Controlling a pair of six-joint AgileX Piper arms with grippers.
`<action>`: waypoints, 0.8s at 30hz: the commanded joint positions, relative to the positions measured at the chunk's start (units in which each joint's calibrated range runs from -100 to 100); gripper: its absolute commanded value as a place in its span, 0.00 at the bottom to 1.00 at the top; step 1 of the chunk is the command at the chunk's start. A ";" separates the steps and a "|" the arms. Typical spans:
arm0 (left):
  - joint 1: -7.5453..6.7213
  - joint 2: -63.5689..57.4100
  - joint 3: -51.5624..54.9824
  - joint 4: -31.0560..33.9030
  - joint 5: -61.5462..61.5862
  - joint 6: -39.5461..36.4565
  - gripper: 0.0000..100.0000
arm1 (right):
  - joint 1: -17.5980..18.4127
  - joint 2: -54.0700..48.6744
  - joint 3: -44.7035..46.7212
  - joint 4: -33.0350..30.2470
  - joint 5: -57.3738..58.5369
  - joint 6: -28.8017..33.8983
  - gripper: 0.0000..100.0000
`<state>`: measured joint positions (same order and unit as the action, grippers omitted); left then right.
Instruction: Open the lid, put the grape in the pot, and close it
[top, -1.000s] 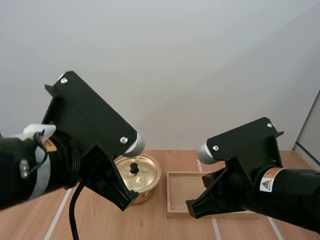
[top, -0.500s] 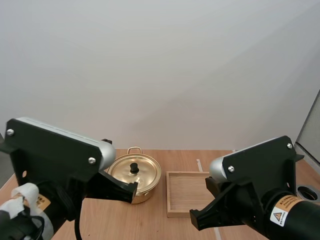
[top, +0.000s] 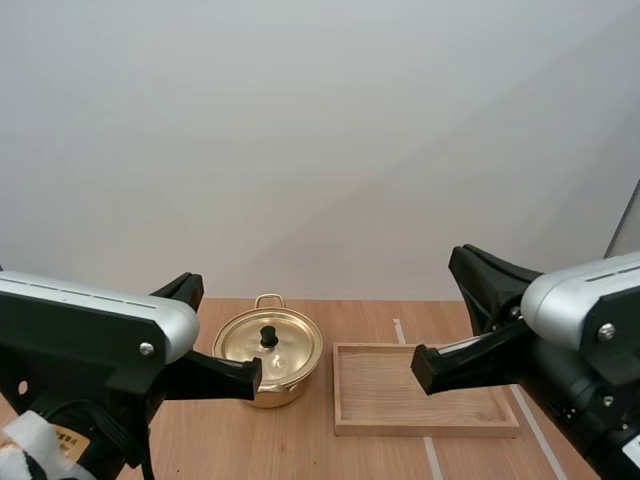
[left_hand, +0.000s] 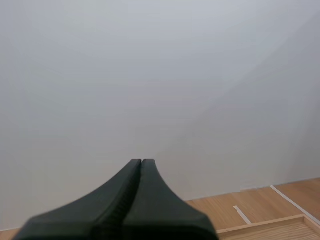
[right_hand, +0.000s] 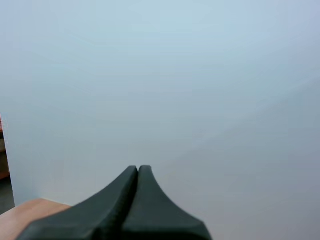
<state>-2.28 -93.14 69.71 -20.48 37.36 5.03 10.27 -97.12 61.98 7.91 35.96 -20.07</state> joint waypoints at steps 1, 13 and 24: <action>0.13 -0.23 0.25 0.06 -1.61 -0.41 0.00 | -0.20 -0.50 0.06 -0.06 -2.02 0.28 0.00; 0.18 -0.37 6.56 0.06 -5.91 0.35 0.00 | -7.73 -0.62 13.04 -0.92 -6.53 0.28 0.00; 0.18 -3.35 24.42 0.06 -29.96 2.55 0.00 | -8.12 -2.88 30.45 -0.92 -20.44 0.28 0.00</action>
<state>-2.14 -94.88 91.99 -20.48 12.25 7.26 2.37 -98.56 90.40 7.30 19.29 -19.89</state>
